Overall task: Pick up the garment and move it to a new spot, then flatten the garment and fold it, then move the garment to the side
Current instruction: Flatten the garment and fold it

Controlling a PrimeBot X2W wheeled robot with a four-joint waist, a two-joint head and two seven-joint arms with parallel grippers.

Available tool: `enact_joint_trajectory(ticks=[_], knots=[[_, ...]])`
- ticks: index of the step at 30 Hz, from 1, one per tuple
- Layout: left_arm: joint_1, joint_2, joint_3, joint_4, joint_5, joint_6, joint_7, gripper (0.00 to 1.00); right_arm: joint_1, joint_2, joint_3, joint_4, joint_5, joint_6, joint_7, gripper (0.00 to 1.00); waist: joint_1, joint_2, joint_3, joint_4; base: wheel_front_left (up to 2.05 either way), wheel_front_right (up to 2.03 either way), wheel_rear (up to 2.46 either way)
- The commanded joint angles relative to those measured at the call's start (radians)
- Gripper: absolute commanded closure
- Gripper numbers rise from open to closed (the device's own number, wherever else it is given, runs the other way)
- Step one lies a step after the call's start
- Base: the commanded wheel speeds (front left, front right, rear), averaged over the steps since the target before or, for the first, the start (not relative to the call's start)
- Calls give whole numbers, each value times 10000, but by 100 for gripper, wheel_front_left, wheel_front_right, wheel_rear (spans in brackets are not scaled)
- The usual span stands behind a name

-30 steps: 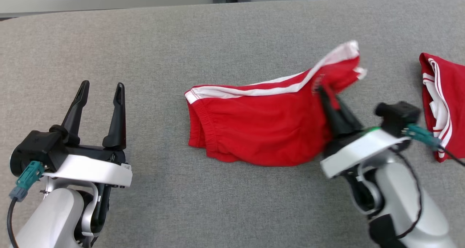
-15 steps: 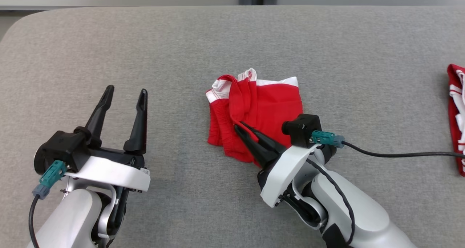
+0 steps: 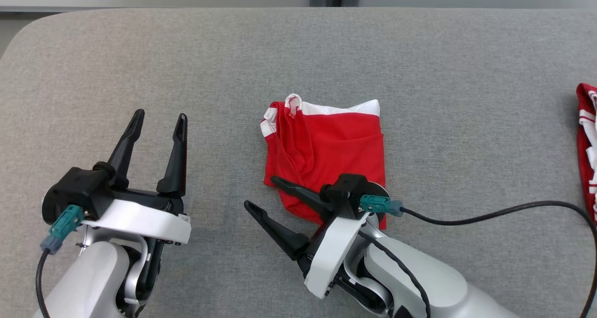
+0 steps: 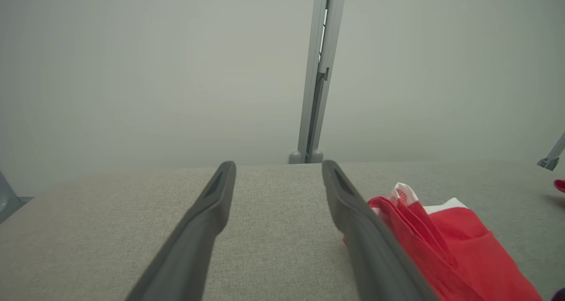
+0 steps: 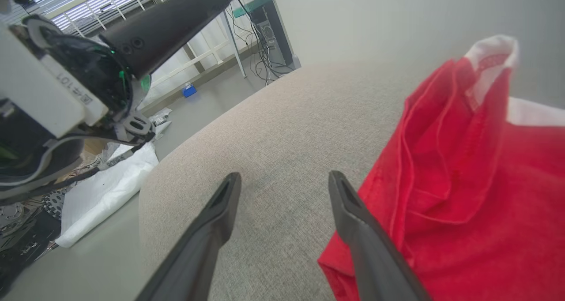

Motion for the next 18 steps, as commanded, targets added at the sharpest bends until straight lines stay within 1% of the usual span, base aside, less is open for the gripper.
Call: enact_joint_trajectory(ticks=[1, 3, 6, 13, 15, 18], knots=[[80, 70, 78, 11, -48, 62, -24, 0, -94, -65, -56, -126, -148, 0, -185, 0, 0, 0, -18, -72, 0, 0, 0], [153, 116, 195, -16, -57, 106, -52, 0, -33, -65, -250, -350, -306, 0, -392, 0, 0, 0, -45, -193, 0, 0, 0], [285, 196, 401, -94, -57, 239, -96, 0, 238, -71, -960, -772, -632, 0, -578, 0, 0, 0, -137, -372, 0, 0, 0], [663, 262, 818, -540, 46, 527, -128, 0, 1125, -448, -3664, -1622, -1777, 0, -641, 0, 0, 0, -262, -675, 0, 0, 0], [756, 251, 974, -734, 113, 555, -145, 0, 1438, -624, -4522, -1840, -2101, 0, -597, 0, 0, 0, -301, -704, 0, 0, 0], [907, 188, 1198, -962, 157, 470, -158, 0, 1963, -864, -5805, -2105, -2527, 0, -426, 0, 0, 0, -361, -717, 0, 0, 0]])
